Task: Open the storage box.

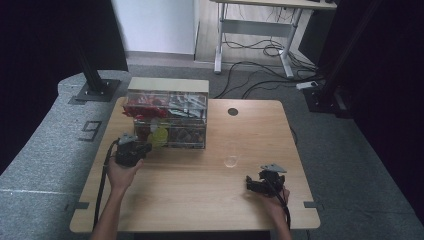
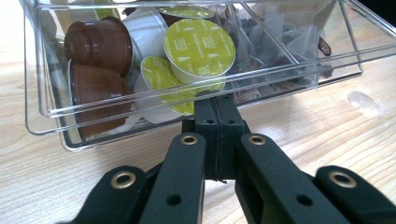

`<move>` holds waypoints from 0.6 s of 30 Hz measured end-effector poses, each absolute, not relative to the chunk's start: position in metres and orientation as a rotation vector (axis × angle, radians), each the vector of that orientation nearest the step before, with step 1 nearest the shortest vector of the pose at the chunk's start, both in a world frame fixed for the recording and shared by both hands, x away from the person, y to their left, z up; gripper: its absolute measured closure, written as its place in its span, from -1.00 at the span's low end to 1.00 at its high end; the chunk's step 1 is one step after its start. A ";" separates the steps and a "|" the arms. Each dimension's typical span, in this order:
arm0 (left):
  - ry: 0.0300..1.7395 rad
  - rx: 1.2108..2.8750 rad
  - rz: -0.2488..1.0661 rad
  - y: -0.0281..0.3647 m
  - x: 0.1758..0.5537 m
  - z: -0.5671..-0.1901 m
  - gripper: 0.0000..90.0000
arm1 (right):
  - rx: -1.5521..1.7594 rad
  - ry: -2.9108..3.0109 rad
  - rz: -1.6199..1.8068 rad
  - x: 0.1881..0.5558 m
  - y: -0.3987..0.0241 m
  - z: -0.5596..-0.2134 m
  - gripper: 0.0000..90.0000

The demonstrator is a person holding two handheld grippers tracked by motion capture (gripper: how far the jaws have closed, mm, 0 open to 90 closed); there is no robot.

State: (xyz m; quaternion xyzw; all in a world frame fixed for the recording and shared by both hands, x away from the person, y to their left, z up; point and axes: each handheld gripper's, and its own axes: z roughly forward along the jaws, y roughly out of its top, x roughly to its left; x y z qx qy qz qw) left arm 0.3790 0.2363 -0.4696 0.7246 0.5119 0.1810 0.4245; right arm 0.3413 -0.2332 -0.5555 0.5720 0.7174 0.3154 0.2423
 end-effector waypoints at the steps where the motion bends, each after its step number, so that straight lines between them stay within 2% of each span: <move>1: 1.284 1.809 0.448 0.237 0.379 -0.469 1.00 | 1.564 1.959 0.863 0.341 -0.233 -0.555 -0.82; 18: 1.274 1.785 0.439 0.241 0.381 -0.441 1.00 | 1.590 1.923 0.852 0.339 -0.235 -0.555 -0.78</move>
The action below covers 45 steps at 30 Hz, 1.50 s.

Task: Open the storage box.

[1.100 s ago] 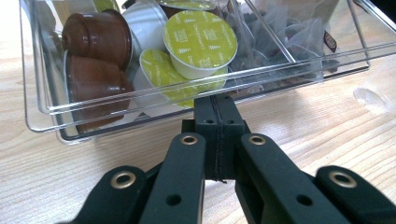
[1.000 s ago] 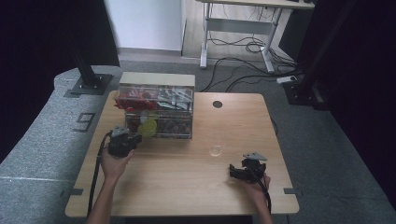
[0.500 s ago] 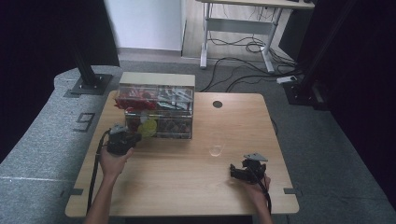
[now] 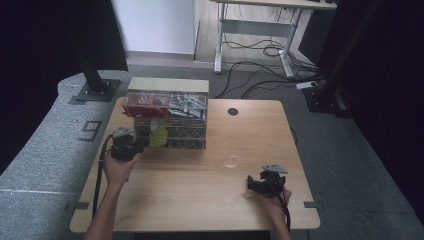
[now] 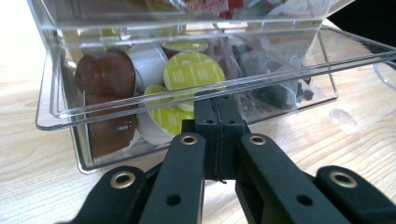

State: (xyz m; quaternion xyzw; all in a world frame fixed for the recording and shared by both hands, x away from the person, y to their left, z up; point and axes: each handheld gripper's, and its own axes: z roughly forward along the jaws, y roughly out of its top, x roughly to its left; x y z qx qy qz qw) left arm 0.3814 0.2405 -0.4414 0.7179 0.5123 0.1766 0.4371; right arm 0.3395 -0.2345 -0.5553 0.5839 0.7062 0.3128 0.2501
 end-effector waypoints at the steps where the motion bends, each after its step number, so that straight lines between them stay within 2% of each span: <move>1: 1.273 1.788 0.438 0.241 0.382 -0.439 1.00 | 1.590 1.922 0.852 0.339 -0.235 -0.555 -0.77; 45: 1.272 1.751 0.472 0.238 0.402 -0.398 1.00 | 1.590 1.913 0.855 0.338 -0.234 -0.555 -0.71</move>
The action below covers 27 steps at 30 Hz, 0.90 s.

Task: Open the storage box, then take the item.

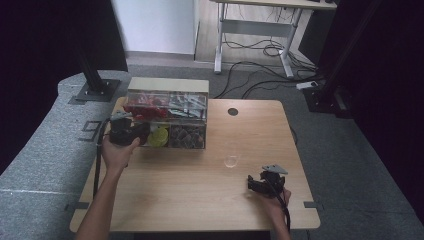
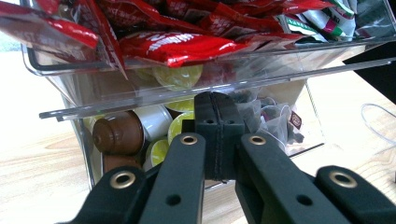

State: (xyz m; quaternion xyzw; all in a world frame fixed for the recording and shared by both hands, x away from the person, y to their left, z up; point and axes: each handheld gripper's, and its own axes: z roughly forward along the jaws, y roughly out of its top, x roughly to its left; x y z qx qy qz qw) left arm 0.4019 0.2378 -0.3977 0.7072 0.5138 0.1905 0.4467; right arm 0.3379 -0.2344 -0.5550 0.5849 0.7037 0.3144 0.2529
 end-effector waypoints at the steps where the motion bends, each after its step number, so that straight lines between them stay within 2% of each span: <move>1: 1.274 1.751 0.469 0.238 0.402 -0.397 1.00 | 1.590 1.913 0.855 0.338 -0.234 -0.555 -0.71; 18: 1.273 1.764 0.465 0.238 0.402 -0.397 0.99 | 1.604 1.895 0.866 0.337 -0.234 -0.553 -0.64; 27: 1.262 1.780 0.475 0.239 0.403 -0.396 1.00 | 1.588 1.806 1.024 0.323 -0.237 -0.523 -0.55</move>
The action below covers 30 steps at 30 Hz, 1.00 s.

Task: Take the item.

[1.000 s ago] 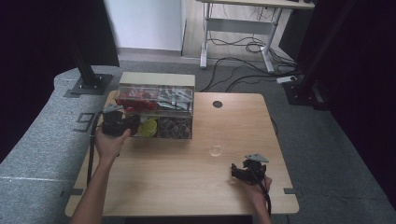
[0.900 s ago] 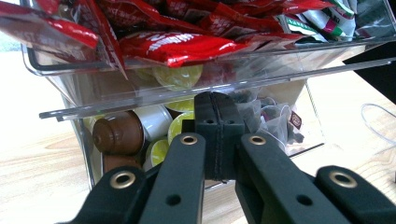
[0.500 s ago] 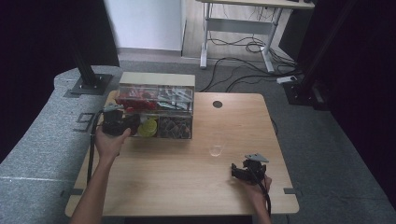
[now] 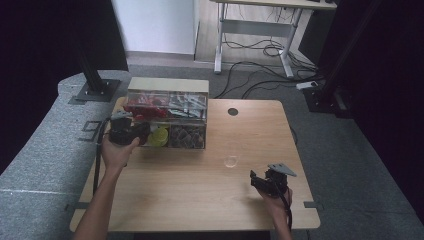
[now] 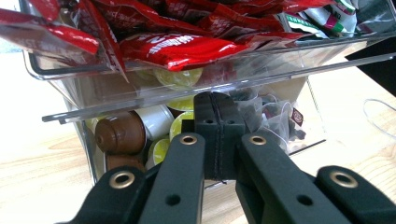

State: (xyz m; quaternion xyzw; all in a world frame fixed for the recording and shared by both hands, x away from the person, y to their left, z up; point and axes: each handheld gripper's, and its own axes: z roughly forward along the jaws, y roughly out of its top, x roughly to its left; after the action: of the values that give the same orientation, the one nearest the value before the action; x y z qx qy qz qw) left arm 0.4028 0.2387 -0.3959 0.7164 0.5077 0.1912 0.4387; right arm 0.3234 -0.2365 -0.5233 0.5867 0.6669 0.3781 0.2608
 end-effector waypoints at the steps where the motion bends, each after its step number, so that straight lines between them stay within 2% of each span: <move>1: 1.260 1.778 0.473 0.239 0.403 -0.396 1.00 | 1.580 1.802 1.036 0.322 -0.236 -0.519 -0.54; 11: 1.252 1.793 0.474 0.239 0.405 -0.394 1.00 | 1.485 1.756 1.186 0.303 -0.225 -0.471 -0.49; 22: 1.257 1.793 0.473 0.238 0.405 -0.393 1.00 | 1.361 1.772 1.327 0.293 -0.199 -0.444 -0.42; 30: 1.258 1.795 0.471 0.237 0.405 -0.393 1.00 | 1.305 1.840 1.379 0.303 -0.174 -0.440 -0.35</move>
State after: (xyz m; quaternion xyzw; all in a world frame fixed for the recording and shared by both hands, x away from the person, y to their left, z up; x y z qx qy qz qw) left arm 0.4053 0.2368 -0.3934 0.7208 0.5055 0.1892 0.4349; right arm 0.3026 -0.1740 -0.4396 0.4784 0.6745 0.5056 0.2462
